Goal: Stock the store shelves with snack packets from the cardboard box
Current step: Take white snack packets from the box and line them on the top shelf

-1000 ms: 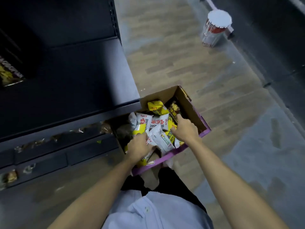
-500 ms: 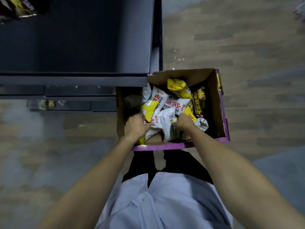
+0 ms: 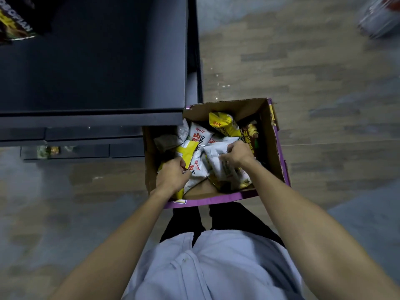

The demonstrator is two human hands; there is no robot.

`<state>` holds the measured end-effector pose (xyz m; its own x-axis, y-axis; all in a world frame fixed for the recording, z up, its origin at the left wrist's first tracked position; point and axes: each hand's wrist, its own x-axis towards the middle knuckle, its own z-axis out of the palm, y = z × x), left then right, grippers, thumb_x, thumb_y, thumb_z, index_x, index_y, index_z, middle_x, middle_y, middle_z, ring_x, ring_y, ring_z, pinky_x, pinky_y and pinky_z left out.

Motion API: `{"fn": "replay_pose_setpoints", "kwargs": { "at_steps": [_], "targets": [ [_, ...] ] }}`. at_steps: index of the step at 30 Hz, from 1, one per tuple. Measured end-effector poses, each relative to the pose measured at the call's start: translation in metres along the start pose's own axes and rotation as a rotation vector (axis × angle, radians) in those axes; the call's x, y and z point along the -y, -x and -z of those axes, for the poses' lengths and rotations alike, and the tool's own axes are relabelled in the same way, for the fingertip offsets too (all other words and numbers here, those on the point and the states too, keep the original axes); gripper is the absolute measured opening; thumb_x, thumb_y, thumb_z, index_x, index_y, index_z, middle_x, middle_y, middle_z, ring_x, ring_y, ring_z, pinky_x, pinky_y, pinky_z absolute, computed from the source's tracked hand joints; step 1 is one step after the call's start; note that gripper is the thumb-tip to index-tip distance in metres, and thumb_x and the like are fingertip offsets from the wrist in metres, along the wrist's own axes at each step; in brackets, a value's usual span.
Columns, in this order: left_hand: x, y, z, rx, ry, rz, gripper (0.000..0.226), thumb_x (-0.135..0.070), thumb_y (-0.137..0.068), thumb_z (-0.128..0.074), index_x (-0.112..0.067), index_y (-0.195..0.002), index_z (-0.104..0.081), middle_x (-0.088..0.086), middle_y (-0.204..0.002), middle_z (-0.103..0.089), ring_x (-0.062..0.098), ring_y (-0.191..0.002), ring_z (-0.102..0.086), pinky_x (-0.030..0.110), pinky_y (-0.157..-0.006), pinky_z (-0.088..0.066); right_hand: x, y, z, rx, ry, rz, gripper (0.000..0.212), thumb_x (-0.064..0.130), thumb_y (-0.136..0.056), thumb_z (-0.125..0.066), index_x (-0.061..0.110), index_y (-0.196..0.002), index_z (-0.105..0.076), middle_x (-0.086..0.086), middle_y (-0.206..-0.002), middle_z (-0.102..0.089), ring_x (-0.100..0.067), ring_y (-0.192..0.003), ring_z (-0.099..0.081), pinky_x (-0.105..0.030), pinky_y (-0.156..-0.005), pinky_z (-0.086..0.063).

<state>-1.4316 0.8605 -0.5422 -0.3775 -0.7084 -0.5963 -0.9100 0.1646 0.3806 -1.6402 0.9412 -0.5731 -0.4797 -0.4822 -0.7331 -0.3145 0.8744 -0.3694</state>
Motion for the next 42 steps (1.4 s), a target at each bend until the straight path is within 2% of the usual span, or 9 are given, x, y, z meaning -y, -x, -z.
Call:
{"fn": "replay_pose_setpoints", "kwargs": {
  "at_steps": [6, 10, 17, 22, 26, 31, 34, 39, 42],
  "targets": [
    [-0.009, -0.01, -0.002, 0.086, 0.022, -0.054, 0.017, -0.026, -0.078, -0.068, -0.02, -0.092, -0.06, 0.0, -0.081, -0.067, 0.025, -0.086, -0.063, 0.035, -0.073, -0.052, -0.007, 0.021, 0.055, -0.214, 0.096, 0.308, 0.029, 0.023, -0.079, -0.074, 0.017, -0.059, -0.055, 0.0, -0.064, -0.056, -0.023, -0.067, -0.054, -0.031, -0.059, -0.037],
    [-0.01, -0.012, -0.008, 0.121, 0.035, -0.077, 0.016, -0.027, -0.076, -0.066, -0.021, -0.09, -0.06, 0.002, -0.087, -0.068, 0.028, -0.088, -0.063, 0.032, -0.068, -0.047, -0.03, 0.039, 0.049, -0.139, 0.204, 0.433, 0.017, -0.001, -0.075, -0.072, 0.01, -0.086, -0.078, -0.008, -0.111, -0.071, -0.026, -0.103, -0.067, -0.042, -0.085, -0.054],
    [-0.002, -0.013, -0.008, 0.163, 0.019, -0.093, 0.015, -0.029, -0.076, -0.065, -0.024, -0.088, -0.058, 0.004, -0.09, -0.067, 0.027, -0.087, -0.062, 0.034, -0.071, -0.052, -0.037, 0.055, 0.046, -0.037, 0.465, 0.148, 0.03, 0.003, -0.091, -0.062, 0.026, -0.102, -0.078, -0.011, -0.114, -0.068, -0.031, -0.097, -0.067, -0.034, -0.078, -0.052],
    [0.004, -0.015, -0.011, 0.175, -0.053, -0.129, 0.022, -0.028, -0.08, -0.068, -0.018, -0.098, -0.06, 0.006, -0.094, -0.068, 0.03, -0.094, -0.063, 0.037, -0.074, -0.051, -0.023, 0.05, 0.044, 0.053, 0.545, 0.044, 0.031, 0.001, -0.092, -0.053, 0.011, -0.116, -0.069, -0.017, -0.116, -0.065, -0.037, -0.099, -0.066, -0.039, -0.079, -0.053],
    [-0.003, -0.013, -0.014, 0.18, -0.312, -0.229, 0.042, -0.023, -0.083, -0.064, -0.015, -0.123, -0.055, 0.012, -0.117, -0.057, 0.035, -0.107, -0.058, 0.038, -0.076, -0.048, -0.013, 0.044, 0.037, 0.202, 0.539, -0.054, 0.015, 0.018, -0.092, -0.05, 0.006, -0.092, -0.059, -0.015, -0.106, -0.064, -0.031, -0.081, -0.059, -0.034, -0.066, -0.045],
    [-0.015, -0.015, -0.027, 0.22, -0.623, -0.409, 0.047, -0.015, -0.096, -0.051, -0.023, -0.141, -0.039, 0.012, -0.131, -0.041, 0.035, -0.111, -0.052, 0.04, -0.076, -0.047, -0.01, 0.042, 0.013, 0.037, 0.613, 0.01, 0.064, 0.055, -0.09, -0.058, 0.011, -0.132, -0.039, -0.013, -0.116, -0.059, -0.035, -0.109, -0.057, -0.043, -0.082, -0.047],
    [-0.021, -0.018, -0.033, 0.236, -0.809, -0.468, 0.05, -0.011, -0.1, -0.044, -0.024, -0.146, -0.032, 0.012, -0.142, -0.035, 0.033, -0.118, -0.049, 0.037, -0.072, -0.043, -0.011, 0.037, 0.003, 0.097, 0.788, 0.053, 0.078, 0.048, -0.087, -0.066, 0.02, -0.148, -0.026, -0.016, -0.126, -0.056, -0.035, -0.117, -0.05, -0.042, -0.083, -0.045],
    [-0.024, -0.033, -0.045, 0.219, -0.984, -0.566, 0.043, -0.013, -0.102, -0.039, -0.017, -0.145, -0.035, 0.011, -0.158, -0.019, 0.032, -0.128, -0.045, 0.034, -0.074, -0.045, -0.016, 0.036, -0.002, 0.088, 0.813, 0.047, 0.069, 0.04, -0.086, -0.07, 0.021, -0.142, -0.034, -0.017, -0.129, -0.051, -0.034, -0.119, -0.047, -0.041, -0.085, -0.045],
    [-0.031, -0.042, -0.049, 0.216, -1.009, -0.609, 0.035, -0.013, -0.103, -0.037, -0.012, -0.136, -0.048, 0.01, -0.144, -0.039, 0.029, -0.128, -0.044, 0.033, -0.083, -0.048, -0.023, 0.037, -0.008, -0.008, 0.784, 0.071, 0.047, 0.035, -0.099, -0.052, 0.024, -0.141, -0.035, -0.018, -0.129, -0.048, -0.035, -0.117, -0.047, -0.044, -0.088, -0.044]
  ]
}}
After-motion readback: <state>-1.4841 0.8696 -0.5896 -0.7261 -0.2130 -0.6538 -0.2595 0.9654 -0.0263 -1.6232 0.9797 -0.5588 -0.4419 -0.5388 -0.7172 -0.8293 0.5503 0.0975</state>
